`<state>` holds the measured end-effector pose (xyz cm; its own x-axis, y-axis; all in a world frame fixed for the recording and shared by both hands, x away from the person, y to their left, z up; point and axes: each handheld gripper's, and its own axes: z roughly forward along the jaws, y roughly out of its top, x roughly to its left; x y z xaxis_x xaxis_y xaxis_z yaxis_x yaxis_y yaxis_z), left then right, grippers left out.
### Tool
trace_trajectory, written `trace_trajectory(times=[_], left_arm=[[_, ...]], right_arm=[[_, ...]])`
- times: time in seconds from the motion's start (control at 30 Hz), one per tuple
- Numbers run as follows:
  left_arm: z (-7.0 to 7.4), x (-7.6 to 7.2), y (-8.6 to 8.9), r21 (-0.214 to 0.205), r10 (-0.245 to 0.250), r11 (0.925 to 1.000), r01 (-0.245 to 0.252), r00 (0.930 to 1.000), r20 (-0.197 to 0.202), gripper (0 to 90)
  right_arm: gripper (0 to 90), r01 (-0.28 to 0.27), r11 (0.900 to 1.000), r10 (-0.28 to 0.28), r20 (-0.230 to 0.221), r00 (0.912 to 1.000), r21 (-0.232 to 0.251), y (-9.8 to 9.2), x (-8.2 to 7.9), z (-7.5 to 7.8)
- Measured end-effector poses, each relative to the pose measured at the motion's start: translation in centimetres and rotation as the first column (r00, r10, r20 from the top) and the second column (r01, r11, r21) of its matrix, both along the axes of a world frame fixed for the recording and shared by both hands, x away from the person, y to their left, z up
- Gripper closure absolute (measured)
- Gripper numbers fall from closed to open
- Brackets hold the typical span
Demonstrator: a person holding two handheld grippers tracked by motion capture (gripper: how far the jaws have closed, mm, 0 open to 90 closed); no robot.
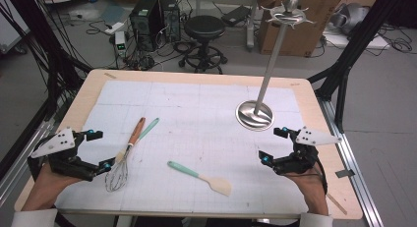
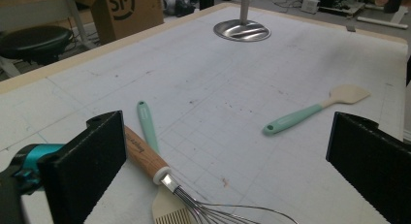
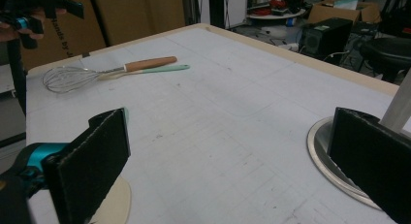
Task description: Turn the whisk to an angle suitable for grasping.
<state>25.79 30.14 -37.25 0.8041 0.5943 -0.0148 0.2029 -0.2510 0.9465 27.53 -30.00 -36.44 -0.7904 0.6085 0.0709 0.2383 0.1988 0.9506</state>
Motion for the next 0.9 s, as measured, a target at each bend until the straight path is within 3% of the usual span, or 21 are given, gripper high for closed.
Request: trace_trajectory(times=[0.27,0.47,0.63,0.8,0.9], left_arm=[[0.0,0.4,0.4,0.036,0.029,0.9989,-0.029,0.9996,-0.001,1.7],[0.7,0.3,1.0,0.034,0.029,0.9990,-0.029,0.9995,0.008,1.7],[2.0,0.3,0.7,0.025,0.005,0.9997,-0.006,0.9995,0.033,1.7],[4.1,1.2,-0.2,0.072,-0.040,0.9967,0.037,0.9986,0.036,1.7],[5.1,2.0,-0.6,0.080,-0.084,0.9935,0.081,0.9959,0.035,1.7]], right_arm=[[0.2,0.003,1.0000,-0.003,-0.003,1.0000,-0.004,-0.5,-0.2,-0.1],[0.2,0.015,0.9999,-0.015,0.001,0.9999,0.000,-0.9,-0.2,-0.1],[0.2,0.013,0.9998,-0.013,-0.007,0.9999,0.015,-1.1,-0.3,-0.1],[0.2,0.016,0.9998,-0.016,0.002,0.9999,0.016,-1.1,-0.4,0.2],[0.2,0.009,0.9999,-0.009,0.004,0.9999,0.008,-0.9,-0.5,0.3]])
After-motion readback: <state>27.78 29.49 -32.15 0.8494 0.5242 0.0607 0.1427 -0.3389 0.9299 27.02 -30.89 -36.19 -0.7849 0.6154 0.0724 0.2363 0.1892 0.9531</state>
